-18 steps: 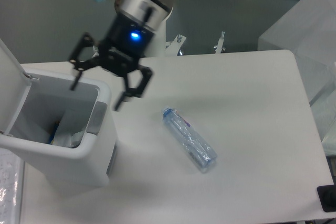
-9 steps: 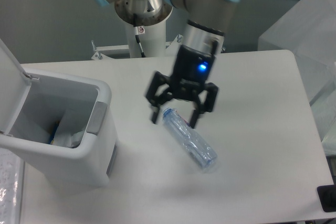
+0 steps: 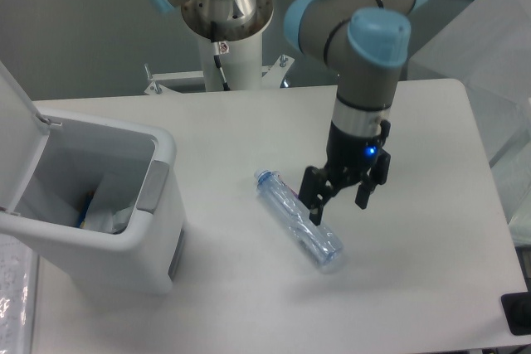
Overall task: Place the trash in the trash can
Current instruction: 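Move the gripper over to the clear plastic water bottle, then lower the gripper around the bottle's middle and close it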
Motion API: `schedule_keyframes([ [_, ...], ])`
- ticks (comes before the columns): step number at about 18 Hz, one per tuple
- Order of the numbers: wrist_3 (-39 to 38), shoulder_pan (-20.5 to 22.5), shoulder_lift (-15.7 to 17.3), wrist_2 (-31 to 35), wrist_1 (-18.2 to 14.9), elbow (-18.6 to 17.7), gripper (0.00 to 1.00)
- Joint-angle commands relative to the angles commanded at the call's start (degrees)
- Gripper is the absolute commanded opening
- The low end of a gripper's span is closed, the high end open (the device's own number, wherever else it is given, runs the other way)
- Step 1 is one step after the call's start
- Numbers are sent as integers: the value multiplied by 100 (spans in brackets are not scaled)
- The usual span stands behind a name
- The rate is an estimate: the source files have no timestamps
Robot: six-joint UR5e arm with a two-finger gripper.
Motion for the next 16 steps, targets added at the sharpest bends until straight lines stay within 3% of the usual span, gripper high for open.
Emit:
schedule_keyframes([
  [4, 9, -114, -229, 308, 26, 44, 100],
  [9, 9, -229, -765, 518, 61, 247, 100],
  [16, -255, -343, -985, 712, 70, 325, 100],
])
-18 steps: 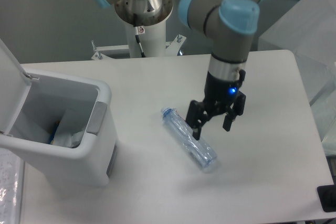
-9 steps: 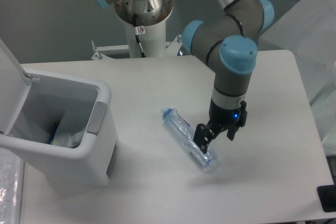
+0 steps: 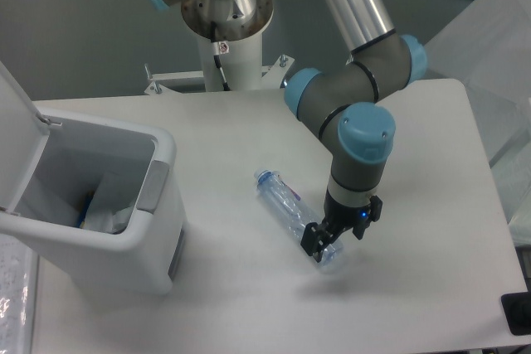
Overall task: Place the trash in the trash can
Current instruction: 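Lower the gripper around the bottle's middle and close it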
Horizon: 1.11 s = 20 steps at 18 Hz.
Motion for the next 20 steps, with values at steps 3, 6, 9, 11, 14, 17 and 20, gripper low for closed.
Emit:
schedule_keyframes([
  [3, -97, -52, -124, 307, 0, 62, 100],
  [6, -114, -97, -220, 325, 0, 97, 100],
  [9, -123, -114, -299, 352, 0, 132, 99],
  [11, -123, -114, -317, 352, 0, 115, 99],
  [14, -123, -114, -326, 360, 0, 80, 99],
  [17, -123, -193, -422, 483, 0, 88, 99],
  [20, -150, -211, -484, 589, 0, 97, 98],
])
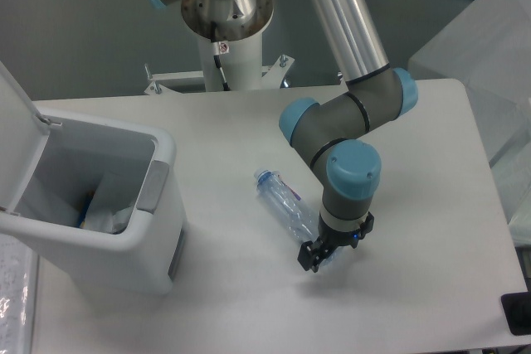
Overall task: Place the trash in the trash can
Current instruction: 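Lower the gripper around the bottle's middle and close it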
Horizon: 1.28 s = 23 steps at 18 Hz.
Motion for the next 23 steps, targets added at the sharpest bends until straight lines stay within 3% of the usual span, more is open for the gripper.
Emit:
schedule_keyframes([
  [11, -27, -44, -53, 35, 0, -18, 88],
  [23, -18, -44, -18, 44, -9, -79, 67],
])
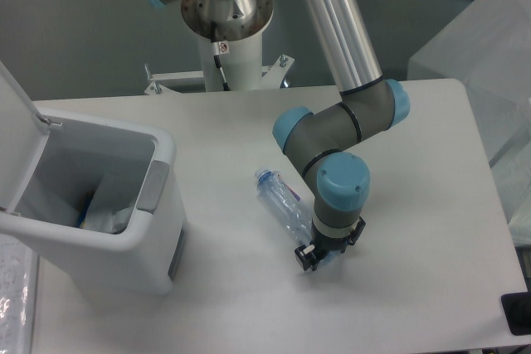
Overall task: Place the trash in the trash can
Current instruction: 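Lower the gripper around the bottle's middle and close it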
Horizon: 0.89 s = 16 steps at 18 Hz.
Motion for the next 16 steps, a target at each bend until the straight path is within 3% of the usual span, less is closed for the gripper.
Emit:
schedule_keyframes([
  [13, 44, -9, 105, -18, -9, -70, 63],
  [16, 70, 0, 280, -26, 0, -53, 63],
])
